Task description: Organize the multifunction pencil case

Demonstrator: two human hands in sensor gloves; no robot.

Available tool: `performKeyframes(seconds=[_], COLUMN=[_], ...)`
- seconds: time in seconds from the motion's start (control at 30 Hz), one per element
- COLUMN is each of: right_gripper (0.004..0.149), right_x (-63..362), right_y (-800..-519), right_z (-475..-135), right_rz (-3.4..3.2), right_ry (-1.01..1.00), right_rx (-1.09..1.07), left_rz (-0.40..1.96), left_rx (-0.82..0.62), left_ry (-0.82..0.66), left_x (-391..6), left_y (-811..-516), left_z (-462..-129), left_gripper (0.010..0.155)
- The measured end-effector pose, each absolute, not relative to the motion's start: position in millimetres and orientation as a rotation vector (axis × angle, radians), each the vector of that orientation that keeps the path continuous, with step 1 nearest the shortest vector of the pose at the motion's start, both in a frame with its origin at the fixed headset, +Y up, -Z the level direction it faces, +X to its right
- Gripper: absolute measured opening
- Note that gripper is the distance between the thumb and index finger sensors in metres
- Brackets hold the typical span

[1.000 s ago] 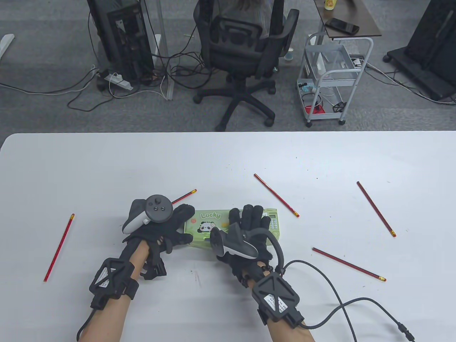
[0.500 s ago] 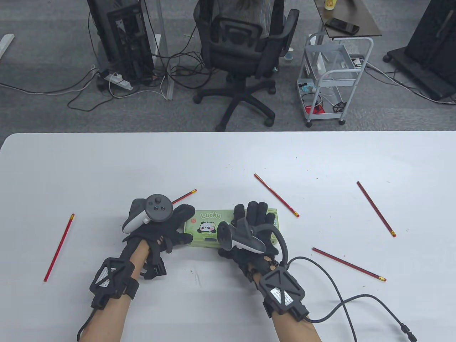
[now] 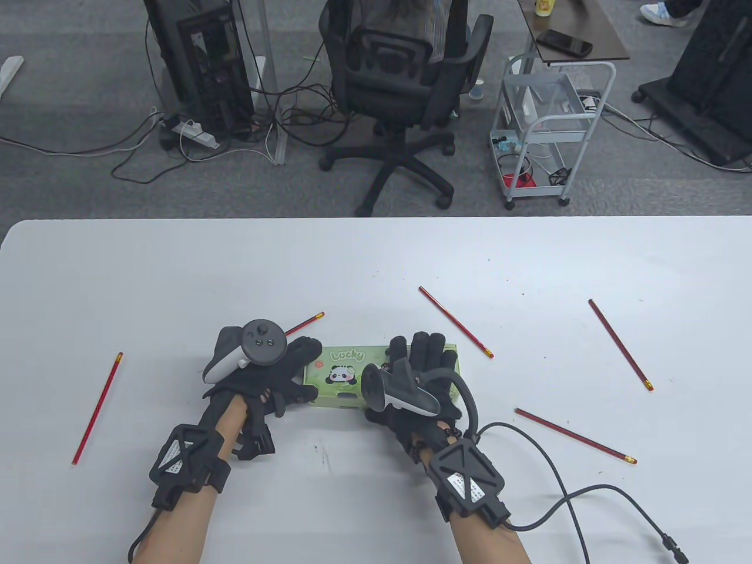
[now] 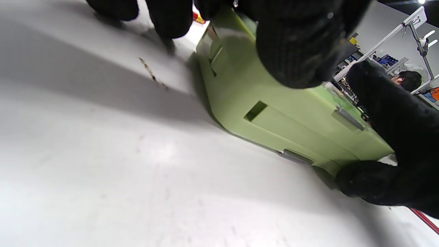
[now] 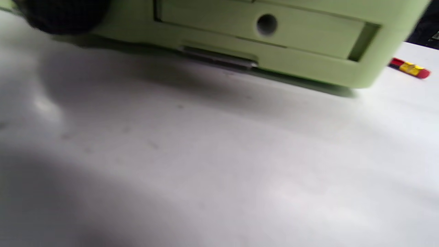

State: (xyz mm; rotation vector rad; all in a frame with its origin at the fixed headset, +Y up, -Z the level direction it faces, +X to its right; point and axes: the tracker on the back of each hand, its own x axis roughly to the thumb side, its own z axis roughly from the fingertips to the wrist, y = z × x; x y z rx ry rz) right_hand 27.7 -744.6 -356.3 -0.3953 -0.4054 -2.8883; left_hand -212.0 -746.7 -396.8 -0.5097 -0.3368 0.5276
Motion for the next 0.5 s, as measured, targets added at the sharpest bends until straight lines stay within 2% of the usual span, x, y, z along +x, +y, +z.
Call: performKeyframes(seconds=[0.33, 0.5], right_gripper=[0.118, 0.118], right_x=[35.0, 57.5], right_y=[-740.6, -729.1], right_z=[-354.1, -347.8], right_rz=[-2.923, -2.962], right_ry=[-0.413, -0.42], right_rx=[-0.429, -0.461], left_rz=[0.525, 0.524], left_rx=[-0.511, -0.512], left_ry=[-0.336, -0.335], left_x=[-211.7, -211.4], left_y=[-747.0, -746.9], left_z=[-397.1, -397.2], left_gripper=[0.084, 0.085])
